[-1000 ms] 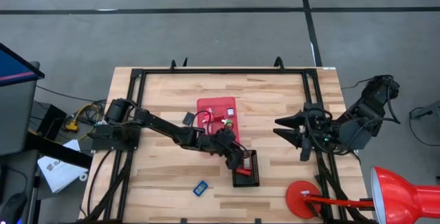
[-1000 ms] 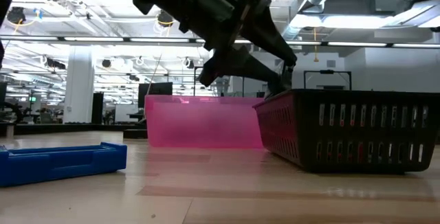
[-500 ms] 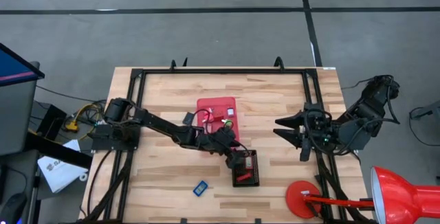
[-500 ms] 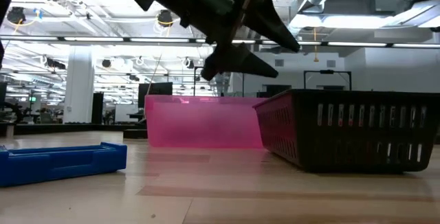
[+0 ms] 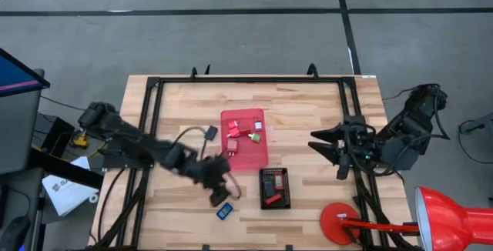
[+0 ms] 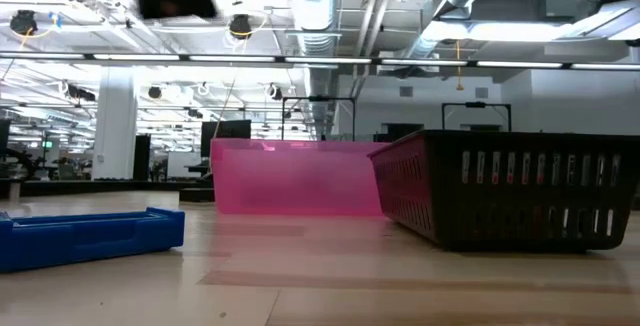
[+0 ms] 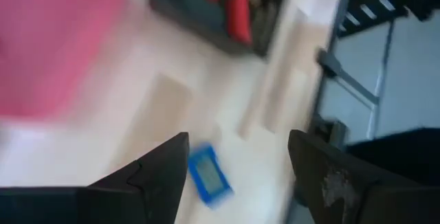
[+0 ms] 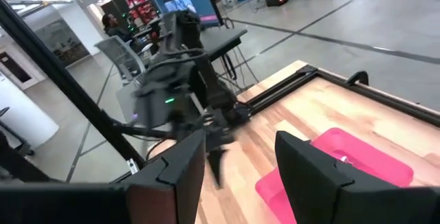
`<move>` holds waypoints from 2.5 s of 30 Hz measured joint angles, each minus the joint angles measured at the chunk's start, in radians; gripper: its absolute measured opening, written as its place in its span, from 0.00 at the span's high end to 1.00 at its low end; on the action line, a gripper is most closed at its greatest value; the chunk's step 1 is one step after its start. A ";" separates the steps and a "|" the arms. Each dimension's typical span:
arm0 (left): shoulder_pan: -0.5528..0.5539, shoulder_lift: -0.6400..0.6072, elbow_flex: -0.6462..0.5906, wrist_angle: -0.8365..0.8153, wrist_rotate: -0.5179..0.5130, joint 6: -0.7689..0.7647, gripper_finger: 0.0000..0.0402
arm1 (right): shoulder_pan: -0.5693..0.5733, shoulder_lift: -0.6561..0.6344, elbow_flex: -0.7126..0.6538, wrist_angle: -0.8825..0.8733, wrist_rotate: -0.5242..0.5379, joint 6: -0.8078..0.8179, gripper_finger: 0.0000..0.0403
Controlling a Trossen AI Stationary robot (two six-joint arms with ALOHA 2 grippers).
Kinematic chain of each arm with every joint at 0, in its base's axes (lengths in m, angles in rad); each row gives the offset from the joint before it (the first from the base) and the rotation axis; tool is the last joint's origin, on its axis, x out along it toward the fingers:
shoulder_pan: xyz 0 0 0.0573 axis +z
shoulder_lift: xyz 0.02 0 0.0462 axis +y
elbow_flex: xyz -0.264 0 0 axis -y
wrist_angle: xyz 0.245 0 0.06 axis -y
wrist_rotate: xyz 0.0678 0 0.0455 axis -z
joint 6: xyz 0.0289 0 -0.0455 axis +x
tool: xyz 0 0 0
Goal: Pick & Place Office items
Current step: Put the blue digital timer into the black bin
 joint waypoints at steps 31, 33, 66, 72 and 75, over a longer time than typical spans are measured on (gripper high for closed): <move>-0.004 0.396 0.081 -0.041 0.216 -0.274 0.38 | 0.044 -0.002 0.000 0.009 0.080 -0.016 0.58; -0.005 0.396 0.081 -0.037 0.218 -0.275 0.38 | 0.044 -0.002 0.000 0.007 0.079 -0.016 0.58; -0.007 0.501 0.084 0.050 0.302 -0.304 0.38 | 0.057 -0.002 0.000 -0.024 0.073 0.011 0.58; -0.001 0.501 0.082 0.046 0.300 -0.305 0.42 | 0.070 -0.002 0.000 -0.029 0.074 0.011 0.58; -0.001 0.494 0.080 0.042 0.295 -0.305 0.49 | 0.071 -0.002 0.000 -0.029 0.073 0.011 0.58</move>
